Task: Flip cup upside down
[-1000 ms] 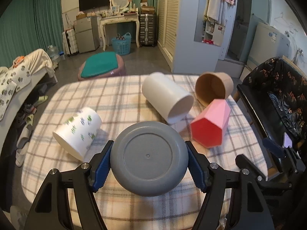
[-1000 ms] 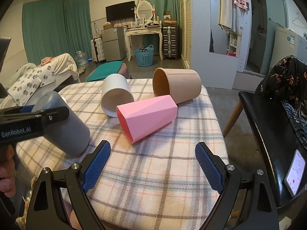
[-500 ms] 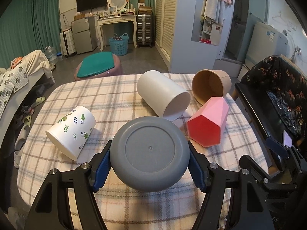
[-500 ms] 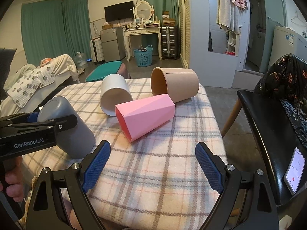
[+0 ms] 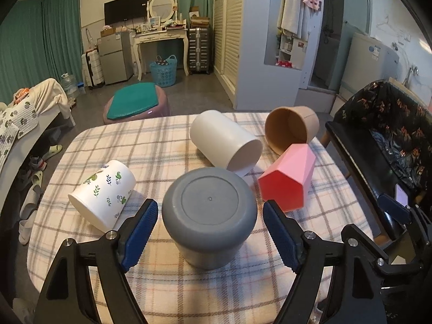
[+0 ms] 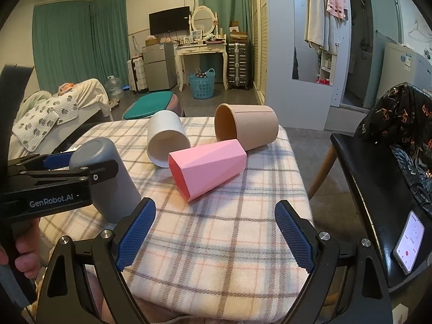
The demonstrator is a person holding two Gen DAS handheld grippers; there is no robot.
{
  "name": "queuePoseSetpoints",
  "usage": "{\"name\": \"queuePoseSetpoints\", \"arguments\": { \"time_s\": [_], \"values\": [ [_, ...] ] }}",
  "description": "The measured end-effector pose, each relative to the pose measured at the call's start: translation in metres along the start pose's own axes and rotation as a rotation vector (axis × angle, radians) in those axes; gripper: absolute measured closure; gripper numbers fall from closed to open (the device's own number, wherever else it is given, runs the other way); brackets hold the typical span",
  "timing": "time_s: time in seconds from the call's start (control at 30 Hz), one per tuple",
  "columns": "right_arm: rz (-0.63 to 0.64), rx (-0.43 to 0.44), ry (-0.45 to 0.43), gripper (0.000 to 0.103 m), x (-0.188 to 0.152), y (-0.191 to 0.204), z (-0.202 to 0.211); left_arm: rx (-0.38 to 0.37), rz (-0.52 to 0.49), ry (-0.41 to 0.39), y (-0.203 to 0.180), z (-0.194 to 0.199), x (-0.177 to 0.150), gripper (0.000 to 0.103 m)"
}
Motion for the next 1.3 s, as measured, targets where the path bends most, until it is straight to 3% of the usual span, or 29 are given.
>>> {"name": "queuePoseSetpoints", "arguments": {
  "time_s": [0.43,0.57,0.77,0.8,0.87,0.93,1.3],
  "values": [
    [0.014,-0.019,-0.098,0.013,0.016,0.018,0.054,-0.011,0.016,-0.258,0.018,0.091,0.032,0.018],
    [0.032,-0.014,-0.143,0.013,0.019,0.033,0.077,0.021,0.013,-0.359,0.025,0.130,0.025,0.013],
    [0.021,-0.004,-0.177,0.005,0.003,0.049,0.096,0.066,0.018,-0.423,0.035,0.162,-0.001,0.008],
    [0.023,-0.001,-0.181,0.004,0.000,0.051,0.098,0.094,0.024,-0.437,0.038,0.166,-0.008,0.001],
    [0.031,0.001,-0.193,0.000,-0.006,0.055,0.101,0.154,0.040,-0.468,0.046,0.173,-0.020,0.000],
    [0.040,0.002,-0.214,0.000,-0.011,0.058,0.105,0.187,0.047,-0.474,0.050,0.173,-0.031,0.000],
    [0.037,0.014,-0.268,0.000,-0.030,0.069,0.114,0.206,0.047,-0.404,0.051,0.159,-0.079,0.000]
  ]
}}
Point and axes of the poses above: each gripper's, at about its wrist camera, not at the fingertips, and z roughly against the way its jaws point, y to its left, x to its top, the point moved 9 cm from there along -z, roughly the way its jaws point, and after that the axes turned 9 degrees about -z, right-handed, at the moved point
